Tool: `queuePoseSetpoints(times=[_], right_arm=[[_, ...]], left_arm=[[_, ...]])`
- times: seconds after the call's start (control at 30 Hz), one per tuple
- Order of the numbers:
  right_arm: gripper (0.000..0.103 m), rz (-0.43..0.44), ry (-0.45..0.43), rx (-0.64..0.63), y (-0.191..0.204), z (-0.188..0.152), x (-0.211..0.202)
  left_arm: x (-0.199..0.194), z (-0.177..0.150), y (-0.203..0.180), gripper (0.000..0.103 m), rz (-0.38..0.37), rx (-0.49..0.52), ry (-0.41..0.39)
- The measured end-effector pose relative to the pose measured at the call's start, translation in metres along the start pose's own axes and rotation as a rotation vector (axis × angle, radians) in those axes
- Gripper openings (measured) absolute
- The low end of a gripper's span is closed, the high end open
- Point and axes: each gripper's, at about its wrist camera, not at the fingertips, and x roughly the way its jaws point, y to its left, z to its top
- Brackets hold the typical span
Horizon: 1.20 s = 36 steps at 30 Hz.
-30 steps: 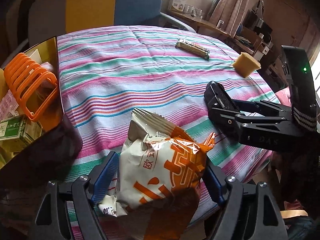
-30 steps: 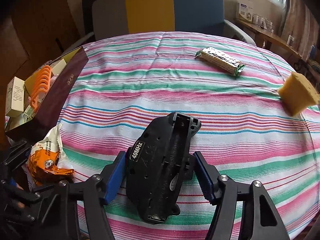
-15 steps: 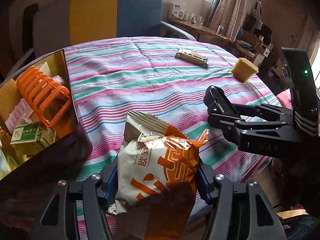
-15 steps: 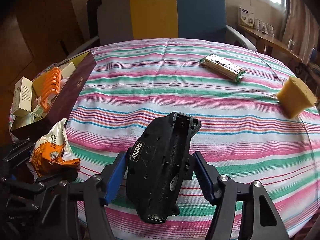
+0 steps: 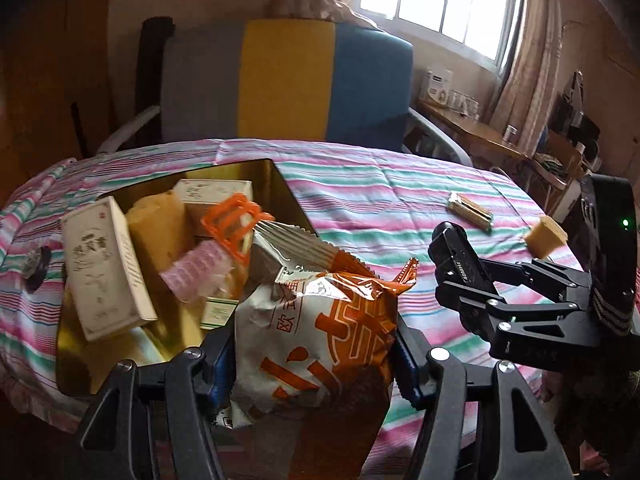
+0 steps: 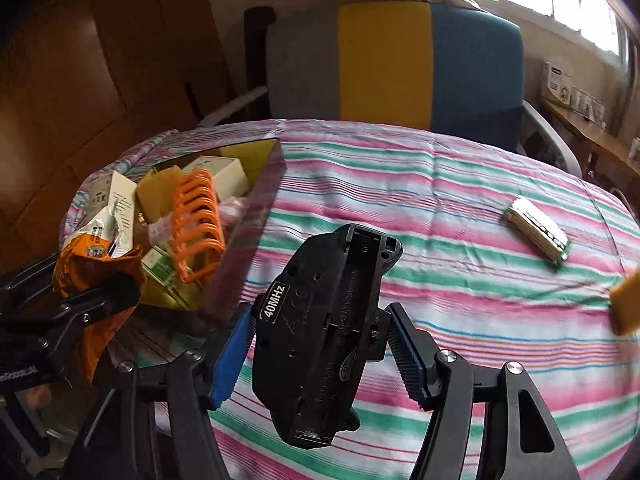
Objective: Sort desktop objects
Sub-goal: 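Carry the chip bag and black case over the gold tray and release both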
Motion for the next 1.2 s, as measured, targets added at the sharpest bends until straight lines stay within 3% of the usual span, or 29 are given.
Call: queuePoseSetpoints(times=[0.23,0.43,0.6,0.73,0.93,1.1,1.2], right_arm=[[0.067,0.095,-0.026,-0.093,0.063,0.051,0.032],[0.067,0.142,-0.032,-0.118,0.103,0.098,0.069],[0.067,0.177,0.022,-0.089,0.12,0.124,0.103],[0.068,0.199,0.03,-0.044,0.116,0.126,0.108],[0.068,0.235,0.018,-0.014,0.109,0.115,0.094],[0.068,0.249,0.023,-0.002,0.108,0.103,0.085],[0.068,0.252,0.025,0.015,0.104,0.093,0.076]], left_arm=[[0.0,0.023,0.071,0.064,0.136,-0.1,-0.037],[0.02,0.048,0.113,0.064,0.205,-0.134,-0.047],[0.031,0.063,0.141,0.066,0.164,-0.214,-0.056],[0.027,0.061,0.151,0.071,0.095,-0.251,-0.072],[0.015,0.039,0.139,0.071,0.073,-0.262,-0.09],[0.013,0.015,0.112,0.071,0.014,-0.206,-0.068],[0.017,0.003,0.098,0.071,0.016,-0.175,-0.056]])
